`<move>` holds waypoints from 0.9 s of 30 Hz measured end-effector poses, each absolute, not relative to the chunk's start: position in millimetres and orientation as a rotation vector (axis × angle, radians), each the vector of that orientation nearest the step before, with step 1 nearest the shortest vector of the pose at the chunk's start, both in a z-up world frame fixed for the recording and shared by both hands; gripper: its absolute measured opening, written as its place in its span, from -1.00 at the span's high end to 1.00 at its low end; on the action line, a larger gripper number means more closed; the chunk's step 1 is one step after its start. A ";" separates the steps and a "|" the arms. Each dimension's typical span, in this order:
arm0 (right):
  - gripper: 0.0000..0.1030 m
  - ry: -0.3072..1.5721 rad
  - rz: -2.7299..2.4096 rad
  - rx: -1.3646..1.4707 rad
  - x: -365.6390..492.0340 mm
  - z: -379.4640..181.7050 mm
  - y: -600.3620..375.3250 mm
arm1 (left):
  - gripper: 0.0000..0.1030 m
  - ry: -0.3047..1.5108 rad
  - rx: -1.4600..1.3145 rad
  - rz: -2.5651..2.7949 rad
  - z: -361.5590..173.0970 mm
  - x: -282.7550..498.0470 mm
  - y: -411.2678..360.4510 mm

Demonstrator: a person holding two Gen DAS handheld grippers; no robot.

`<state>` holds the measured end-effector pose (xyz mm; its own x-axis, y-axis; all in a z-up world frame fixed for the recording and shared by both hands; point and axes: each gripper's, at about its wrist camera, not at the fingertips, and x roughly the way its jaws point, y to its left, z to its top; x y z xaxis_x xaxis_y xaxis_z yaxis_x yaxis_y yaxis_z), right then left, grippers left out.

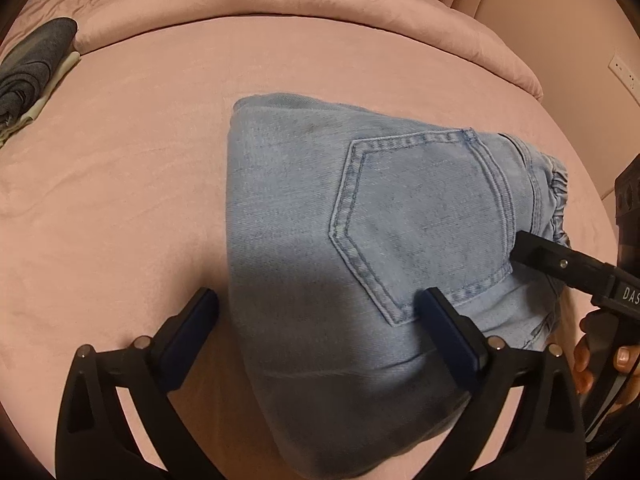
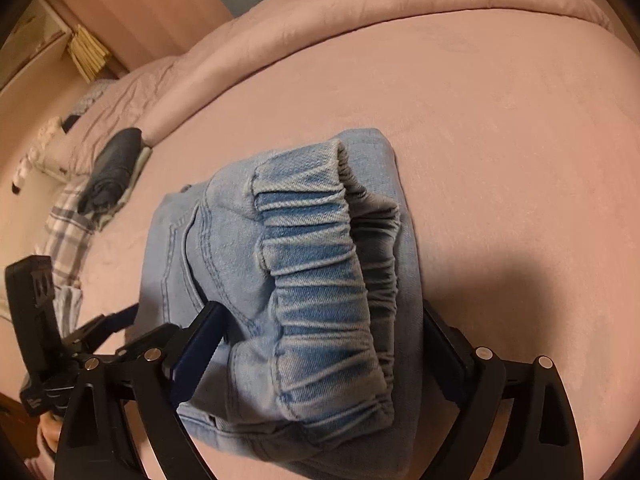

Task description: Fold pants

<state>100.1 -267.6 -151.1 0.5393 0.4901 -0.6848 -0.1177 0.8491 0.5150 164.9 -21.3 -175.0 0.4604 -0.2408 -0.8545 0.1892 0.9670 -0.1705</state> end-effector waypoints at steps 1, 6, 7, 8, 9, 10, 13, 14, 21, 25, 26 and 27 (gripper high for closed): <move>-0.87 0.931 0.383 0.446 100.9 -152.4 -269.0 | -1.00 1.057 -0.058 -0.269 -175.8 164.7 -20.6; -0.92 0.907 0.412 0.458 104.2 -153.7 -270.4 | -1.00 1.055 -0.077 -0.277 -177.1 167.8 -21.3; -0.93 0.902 0.415 0.459 105.2 -153.8 -270.5 | -1.00 1.057 -0.077 -0.276 -177.0 168.8 -22.3; -0.95 0.897 0.417 0.462 106.1 -153.5 -269.7 | -1.00 1.058 -0.079 -0.276 -176.8 170.0 -23.6; -0.98 0.892 0.420 0.469 106.8 -153.7 -269.1 | -1.00 1.059 -0.082 -0.275 -176.4 170.1 -23.6; -0.99 0.884 0.416 0.470 106.9 -153.6 -267.8 | -0.99 1.060 -0.084 -0.275 -176.1 171.8 -24.0; -1.00 0.863 0.397 0.449 106.5 -152.7 -262.4 | -0.96 1.060 -0.101 -0.285 -175.5 173.7 -24.5; -1.00 0.859 0.393 0.447 106.2 -152.4 -261.2 | -0.96 1.061 -0.111 -0.292 -174.8 173.4 -25.1; -1.00 0.854 0.449 0.485 105.3 -153.8 -270.4 | -0.89 1.088 -0.201 -0.367 -170.0 175.3 -22.6; -1.00 0.947 0.580 0.559 107.5 -155.0 -286.6 | -0.82 1.126 -0.339 -0.442 -166.0 180.2 -12.0; -1.00 0.973 0.616 0.575 107.9 -156.1 -290.4 | -0.82 1.134 -0.346 -0.452 -165.9 180.7 -10.9; -1.00 0.991 0.639 0.584 108.2 -156.9 -292.0 | -0.80 1.146 -0.350 -0.461 -166.9 184.3 -11.3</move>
